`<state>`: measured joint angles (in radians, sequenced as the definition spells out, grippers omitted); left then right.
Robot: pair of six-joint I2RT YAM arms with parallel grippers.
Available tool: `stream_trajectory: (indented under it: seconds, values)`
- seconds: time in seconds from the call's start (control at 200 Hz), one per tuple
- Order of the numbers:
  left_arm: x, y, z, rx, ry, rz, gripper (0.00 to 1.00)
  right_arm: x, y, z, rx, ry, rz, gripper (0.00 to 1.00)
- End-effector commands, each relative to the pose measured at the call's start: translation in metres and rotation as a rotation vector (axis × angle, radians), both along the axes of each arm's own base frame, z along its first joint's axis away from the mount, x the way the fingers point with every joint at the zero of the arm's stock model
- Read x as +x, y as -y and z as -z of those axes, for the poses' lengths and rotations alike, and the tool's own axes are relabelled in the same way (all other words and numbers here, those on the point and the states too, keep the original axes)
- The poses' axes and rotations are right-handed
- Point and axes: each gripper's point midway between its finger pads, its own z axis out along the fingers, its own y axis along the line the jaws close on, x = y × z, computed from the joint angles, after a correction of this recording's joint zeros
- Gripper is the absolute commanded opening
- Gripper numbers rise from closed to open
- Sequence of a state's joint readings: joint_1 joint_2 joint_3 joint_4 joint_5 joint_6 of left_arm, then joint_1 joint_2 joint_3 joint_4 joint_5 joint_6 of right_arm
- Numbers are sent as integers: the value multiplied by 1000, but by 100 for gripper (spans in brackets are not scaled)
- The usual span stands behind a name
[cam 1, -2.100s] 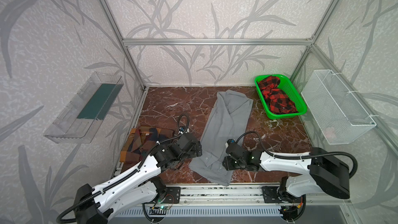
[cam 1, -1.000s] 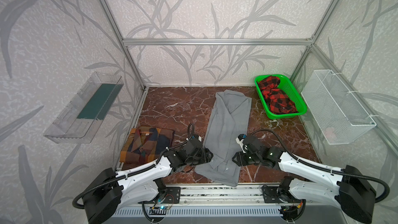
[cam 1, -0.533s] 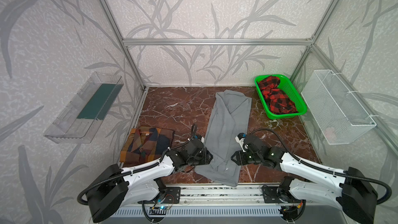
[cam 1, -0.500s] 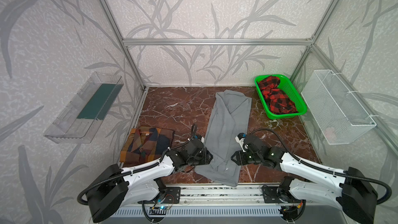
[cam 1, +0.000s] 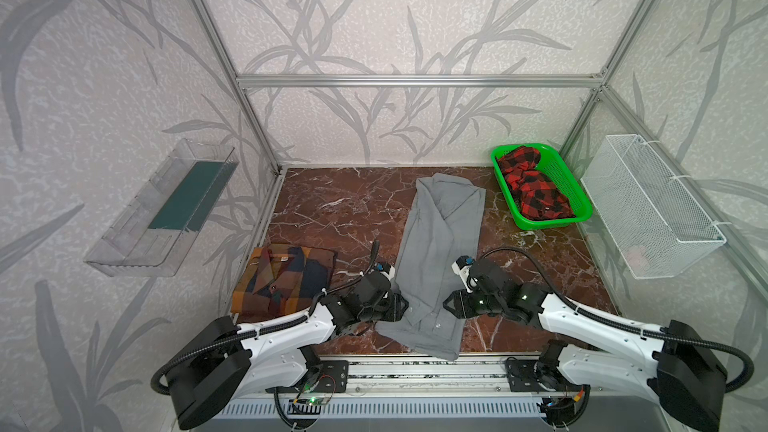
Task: Fold and stack the long sleeve shirts
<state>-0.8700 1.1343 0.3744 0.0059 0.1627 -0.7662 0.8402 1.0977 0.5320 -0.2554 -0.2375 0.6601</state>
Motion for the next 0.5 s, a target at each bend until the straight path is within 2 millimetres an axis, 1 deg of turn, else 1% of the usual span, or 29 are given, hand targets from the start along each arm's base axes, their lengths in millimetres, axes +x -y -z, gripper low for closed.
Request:
stream_trajectory:
  seconds: [0.0,0.145,0.345,0.38,0.425,0.495]
  values:
    - [4,4,-1,-2,60,40,50,1,-7,-7,18,19,-22,44]
    - [7,7,-2,-44,100,40,48,2,-9,-5,18,15,-27,44]
    - [3,12,0,-80,95,66,44,3,-12,-3,20,10,-31,44]
    - [2,13,0,-80,97,73,42,2,-12,-3,20,9,-35,44]
    - [2,14,0,-82,102,80,35,2,-13,-3,21,9,-36,44]
    - [3,15,-2,-85,112,85,33,2,-14,-3,22,9,-37,44]
